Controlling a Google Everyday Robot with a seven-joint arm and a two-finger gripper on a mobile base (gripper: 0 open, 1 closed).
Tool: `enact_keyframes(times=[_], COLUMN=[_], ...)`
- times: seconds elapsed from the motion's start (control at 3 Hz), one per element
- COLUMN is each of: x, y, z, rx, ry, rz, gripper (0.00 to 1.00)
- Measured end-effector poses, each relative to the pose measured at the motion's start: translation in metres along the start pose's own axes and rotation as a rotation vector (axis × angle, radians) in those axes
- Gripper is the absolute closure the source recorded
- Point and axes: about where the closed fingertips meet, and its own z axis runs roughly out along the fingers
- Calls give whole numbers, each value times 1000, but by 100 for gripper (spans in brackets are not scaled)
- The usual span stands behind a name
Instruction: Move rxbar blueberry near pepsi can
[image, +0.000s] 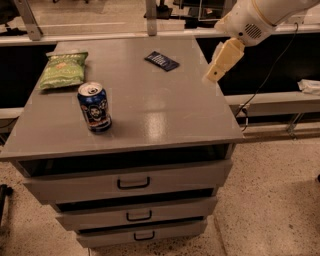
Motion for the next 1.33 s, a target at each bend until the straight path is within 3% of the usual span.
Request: enact_keyframes(times=[0.67, 1.33], x=[-3, -8], y=[-1, -33], z=[16, 85], rx=[-11, 28], ry=[-30, -141], rz=[11, 180], gripper=[0, 0])
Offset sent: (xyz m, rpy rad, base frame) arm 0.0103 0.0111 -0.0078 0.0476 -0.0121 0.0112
